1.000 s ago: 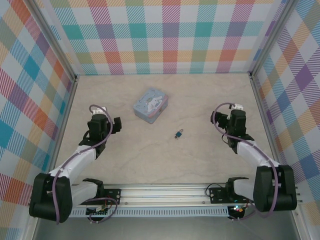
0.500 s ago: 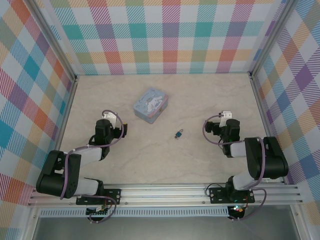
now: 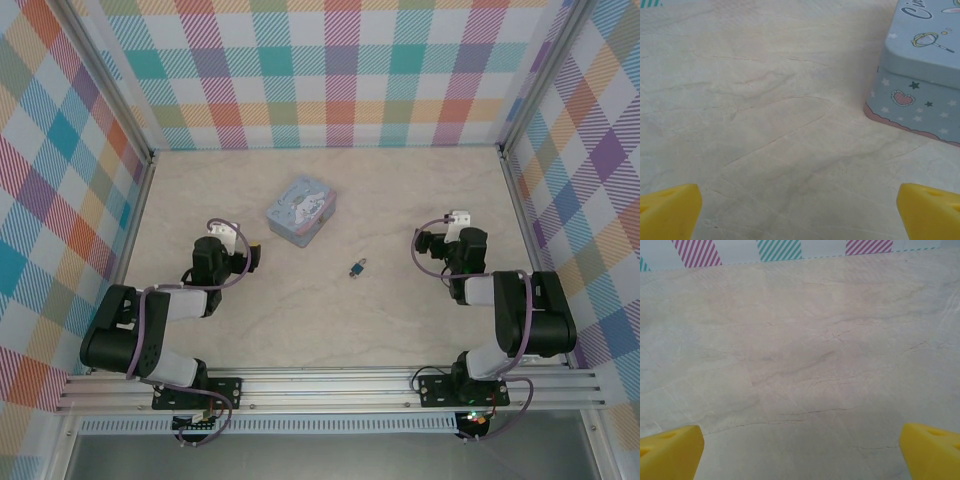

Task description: Unlock a padlock with a key

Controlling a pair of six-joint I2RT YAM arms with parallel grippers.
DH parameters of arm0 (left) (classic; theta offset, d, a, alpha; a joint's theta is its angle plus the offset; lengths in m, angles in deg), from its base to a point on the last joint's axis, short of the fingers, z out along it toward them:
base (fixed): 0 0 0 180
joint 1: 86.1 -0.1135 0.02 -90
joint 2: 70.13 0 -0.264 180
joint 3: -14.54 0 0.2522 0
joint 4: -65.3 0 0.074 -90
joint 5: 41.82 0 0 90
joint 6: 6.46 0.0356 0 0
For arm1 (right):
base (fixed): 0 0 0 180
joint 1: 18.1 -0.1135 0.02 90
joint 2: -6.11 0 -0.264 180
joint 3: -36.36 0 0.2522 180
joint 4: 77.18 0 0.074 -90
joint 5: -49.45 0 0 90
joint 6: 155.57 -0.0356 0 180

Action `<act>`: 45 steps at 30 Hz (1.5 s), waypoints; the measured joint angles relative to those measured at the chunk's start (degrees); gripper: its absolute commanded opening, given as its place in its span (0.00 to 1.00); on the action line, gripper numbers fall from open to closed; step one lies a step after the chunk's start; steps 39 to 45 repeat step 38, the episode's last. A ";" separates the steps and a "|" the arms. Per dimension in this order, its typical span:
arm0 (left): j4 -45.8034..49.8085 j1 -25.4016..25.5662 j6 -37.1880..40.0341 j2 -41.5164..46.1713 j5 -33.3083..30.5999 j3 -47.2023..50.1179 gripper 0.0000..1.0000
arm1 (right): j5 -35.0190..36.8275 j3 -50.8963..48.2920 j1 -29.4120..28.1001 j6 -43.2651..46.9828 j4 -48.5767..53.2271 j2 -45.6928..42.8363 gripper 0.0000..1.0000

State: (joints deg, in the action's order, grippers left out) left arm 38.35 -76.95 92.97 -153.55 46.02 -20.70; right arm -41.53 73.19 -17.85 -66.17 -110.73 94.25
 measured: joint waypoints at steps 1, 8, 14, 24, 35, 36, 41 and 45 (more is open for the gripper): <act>-0.33 -0.04 -0.09 0.00 0.00 0.00 1.00 | -0.02 0.00 0.00 0.00 0.02 0.00 1.00; -3.10 -0.04 -0.90 0.00 -0.28 0.31 1.00 | -0.17 0.00 0.00 0.00 0.02 0.00 1.00; -14.34 -0.09 -1.29 -5.60 -2.16 5.29 1.00 | -0.17 0.00 0.00 0.00 0.00 0.00 1.00; -8.37 -5.51 -6.27 -6.43 -2.58 -2.34 1.00 | -0.20 0.00 0.00 0.00 0.02 0.00 1.00; -6.29 -5.51 -7.10 -6.43 -2.36 -2.34 1.00 | -0.20 0.00 0.00 0.00 0.04 0.00 1.00; -6.12 -5.51 -7.10 -6.43 -2.36 -2.34 1.00 | -0.20 0.00 0.00 0.00 0.04 0.00 1.00; -5.92 -5.51 -7.10 -6.43 -2.36 -2.34 1.00 | -0.20 0.00 0.00 0.00 0.11 0.00 1.00; -5.92 -5.51 -7.10 -6.43 -2.36 -2.34 1.00 | -0.20 0.00 0.00 0.00 0.11 0.00 1.00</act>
